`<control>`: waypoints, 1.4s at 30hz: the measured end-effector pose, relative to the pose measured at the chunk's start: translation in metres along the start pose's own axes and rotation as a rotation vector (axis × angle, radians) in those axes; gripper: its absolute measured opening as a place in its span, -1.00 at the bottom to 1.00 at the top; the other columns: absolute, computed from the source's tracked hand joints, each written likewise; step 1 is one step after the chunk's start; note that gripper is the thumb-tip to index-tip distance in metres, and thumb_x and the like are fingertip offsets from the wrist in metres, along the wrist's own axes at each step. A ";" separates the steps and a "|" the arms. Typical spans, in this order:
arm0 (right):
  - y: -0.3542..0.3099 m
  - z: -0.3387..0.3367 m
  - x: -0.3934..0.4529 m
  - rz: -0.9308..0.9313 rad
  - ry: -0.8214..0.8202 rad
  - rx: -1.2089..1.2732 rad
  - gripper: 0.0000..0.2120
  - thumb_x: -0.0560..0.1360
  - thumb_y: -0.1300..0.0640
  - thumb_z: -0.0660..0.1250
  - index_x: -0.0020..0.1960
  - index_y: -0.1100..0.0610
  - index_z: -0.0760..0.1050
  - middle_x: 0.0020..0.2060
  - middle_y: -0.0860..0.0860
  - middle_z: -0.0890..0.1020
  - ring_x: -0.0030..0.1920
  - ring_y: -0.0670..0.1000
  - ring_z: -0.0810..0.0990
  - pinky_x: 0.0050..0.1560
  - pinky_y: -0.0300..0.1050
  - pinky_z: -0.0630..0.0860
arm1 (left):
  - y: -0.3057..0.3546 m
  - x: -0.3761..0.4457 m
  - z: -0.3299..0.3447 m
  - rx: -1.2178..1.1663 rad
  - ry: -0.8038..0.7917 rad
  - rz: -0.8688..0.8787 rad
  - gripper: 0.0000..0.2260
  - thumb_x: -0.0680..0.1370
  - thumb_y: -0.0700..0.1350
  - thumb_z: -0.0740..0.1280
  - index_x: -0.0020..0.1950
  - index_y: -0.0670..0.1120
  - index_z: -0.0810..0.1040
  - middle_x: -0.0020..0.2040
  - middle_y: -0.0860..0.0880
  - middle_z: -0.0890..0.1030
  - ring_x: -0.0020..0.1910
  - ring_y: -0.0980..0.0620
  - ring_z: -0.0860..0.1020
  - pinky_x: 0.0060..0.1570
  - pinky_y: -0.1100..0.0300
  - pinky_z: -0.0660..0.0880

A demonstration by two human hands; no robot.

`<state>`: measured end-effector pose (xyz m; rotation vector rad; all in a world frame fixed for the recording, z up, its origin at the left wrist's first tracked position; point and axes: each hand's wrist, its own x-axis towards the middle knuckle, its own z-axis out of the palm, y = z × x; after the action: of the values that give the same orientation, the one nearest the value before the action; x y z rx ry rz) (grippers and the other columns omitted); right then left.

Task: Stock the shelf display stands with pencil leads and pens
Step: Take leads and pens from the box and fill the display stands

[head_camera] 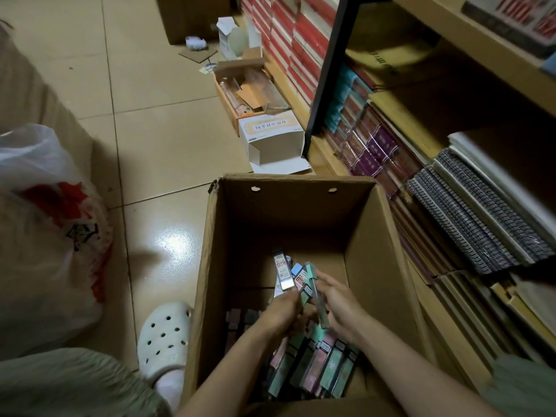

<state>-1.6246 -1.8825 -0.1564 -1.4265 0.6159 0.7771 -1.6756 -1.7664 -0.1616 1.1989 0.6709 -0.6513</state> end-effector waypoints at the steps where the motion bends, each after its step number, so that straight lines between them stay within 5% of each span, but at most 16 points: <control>1: -0.002 -0.001 -0.003 -0.017 0.004 -0.066 -0.72 0.65 0.19 0.17 0.32 0.08 0.49 -0.02 0.17 0.66 -0.17 0.09 0.61 -0.39 -0.11 0.51 | -0.001 -0.001 0.000 0.038 0.030 0.014 -0.64 0.68 0.00 -0.01 0.08 -0.11 0.53 -0.31 0.02 0.58 -0.44 0.11 0.42 -0.47 0.29 0.26; 6: -0.007 -0.009 -0.008 -0.095 0.036 -0.209 -0.82 0.61 0.07 0.28 0.18 0.05 0.55 -0.33 0.02 0.57 -0.45 -0.08 0.50 -0.52 -0.20 0.47 | -0.006 0.004 -0.002 0.051 0.175 0.109 -0.69 0.68 -0.04 0.09 0.22 -0.17 0.54 -0.06 -0.15 0.63 -0.12 -0.02 0.64 -0.23 0.19 0.55; 9: -0.006 -0.008 -0.006 -0.104 0.084 -0.254 -0.84 0.64 0.02 0.19 0.06 -0.01 0.55 -0.18 0.02 0.61 -0.21 0.00 0.61 -0.07 -0.03 0.64 | -0.008 0.006 -0.005 -0.096 0.201 0.123 -0.80 0.65 -0.12 0.21 0.18 -0.15 0.56 -0.11 -0.10 0.67 -0.24 0.07 0.64 -0.32 0.24 0.53; 11: -0.003 -0.007 -0.004 -0.111 0.078 -0.248 -0.77 0.64 0.04 0.18 -0.04 0.07 0.58 -0.12 0.07 0.63 -0.11 0.05 0.63 -0.01 -0.05 0.63 | -0.009 0.009 -0.008 -0.132 0.202 0.119 -0.85 0.63 -0.13 0.26 0.14 -0.10 0.56 -0.07 -0.12 0.67 -0.21 0.03 0.64 -0.26 0.17 0.56; 14: -0.002 -0.002 -0.003 -0.148 0.087 -0.277 -0.74 0.65 0.06 0.18 -0.06 0.15 0.58 -0.23 0.13 0.67 -0.25 0.07 0.68 -0.15 0.02 0.59 | -0.011 0.014 -0.009 -0.202 0.201 0.111 -0.91 0.62 -0.19 0.26 0.10 -0.12 0.52 -0.03 -0.17 0.66 -0.11 -0.06 0.64 -0.01 -0.02 0.60; 16: 0.000 0.004 -0.001 -0.162 0.088 -0.228 -0.78 0.64 0.06 0.21 -0.02 0.10 0.59 -0.22 0.11 0.71 -0.25 0.08 0.71 -0.14 0.14 0.60 | -0.012 0.016 -0.009 -0.226 0.184 0.124 -0.90 0.62 -0.21 0.24 0.12 -0.12 0.49 -0.05 -0.11 0.70 -0.09 -0.07 0.67 -0.03 -0.02 0.61; 20: 0.001 0.017 0.005 -0.115 0.079 -0.134 -0.84 0.61 0.00 0.26 -0.05 -0.16 0.60 -0.18 -0.06 0.71 -0.15 0.00 0.68 -0.36 -0.18 0.57 | -0.013 0.020 -0.010 -0.188 0.166 0.141 -0.85 0.63 -0.19 0.23 0.17 -0.04 0.47 -0.06 -0.09 0.70 -0.07 -0.08 0.68 -0.17 0.07 0.59; 26: 0.002 0.018 0.026 -0.093 0.067 -0.165 -0.85 0.56 -0.05 0.32 0.08 -0.08 0.61 -0.21 -0.09 0.71 -0.34 -0.21 0.63 -0.41 -0.31 0.50 | -0.013 0.031 -0.012 -0.139 0.268 0.179 -0.81 0.59 -0.26 0.28 0.17 -0.06 0.51 0.01 -0.12 0.66 -0.04 -0.06 0.67 -0.05 0.01 0.62; 28: 0.000 0.010 0.039 -0.196 0.165 -0.408 -0.68 0.55 -0.03 0.34 0.28 0.02 0.53 0.09 0.00 0.65 -0.05 -0.16 0.63 -0.12 -0.27 0.56 | -0.013 0.036 -0.015 -0.134 0.336 0.168 -0.81 0.59 -0.26 0.29 0.18 -0.09 0.50 0.03 -0.14 0.66 0.02 -0.08 0.65 0.08 -0.07 0.58; 30: 0.001 0.001 0.051 -0.243 0.273 -0.772 -0.48 0.53 0.03 0.39 0.44 0.09 0.37 0.35 0.14 0.42 0.31 0.09 0.47 0.29 -0.10 0.42 | -0.014 0.039 -0.019 -0.157 0.387 0.145 -0.78 0.59 -0.25 0.29 0.23 -0.09 0.50 0.10 -0.13 0.64 0.09 -0.07 0.62 0.15 -0.11 0.54; 32: 0.003 0.000 0.058 -0.214 0.285 -0.952 -0.36 0.50 0.02 0.43 0.51 0.07 0.27 0.41 0.17 0.26 0.41 0.18 0.33 0.39 -0.07 0.28 | -0.015 0.040 -0.021 -0.179 0.409 0.129 -0.76 0.59 -0.23 0.29 0.25 -0.06 0.51 0.11 -0.11 0.63 0.12 -0.08 0.60 0.17 -0.13 0.53; 37: 0.011 0.014 0.070 -0.291 0.256 -0.973 -0.47 0.44 0.05 0.49 0.36 0.05 0.43 0.22 0.09 0.30 0.22 0.12 0.41 0.23 -0.16 0.34 | -0.019 0.044 -0.021 -0.244 0.407 0.107 -0.75 0.60 -0.22 0.29 0.27 -0.10 0.50 0.04 -0.16 0.66 0.02 -0.09 0.65 0.09 -0.11 0.58; 42: 0.009 0.020 0.075 -0.223 0.332 -0.716 -0.59 0.42 0.19 0.51 0.19 0.15 0.42 0.15 0.10 0.54 0.06 0.07 0.54 -0.05 -0.23 0.36 | -0.014 0.042 -0.017 -0.299 0.333 0.115 -0.73 0.64 -0.24 0.19 0.34 -0.12 0.39 0.01 -0.18 0.66 -0.16 0.04 0.68 -0.24 0.17 0.62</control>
<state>-1.5869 -1.8555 -0.2190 -2.2710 0.4259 0.6062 -1.6613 -1.7576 -0.2055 1.0648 0.9348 -0.2429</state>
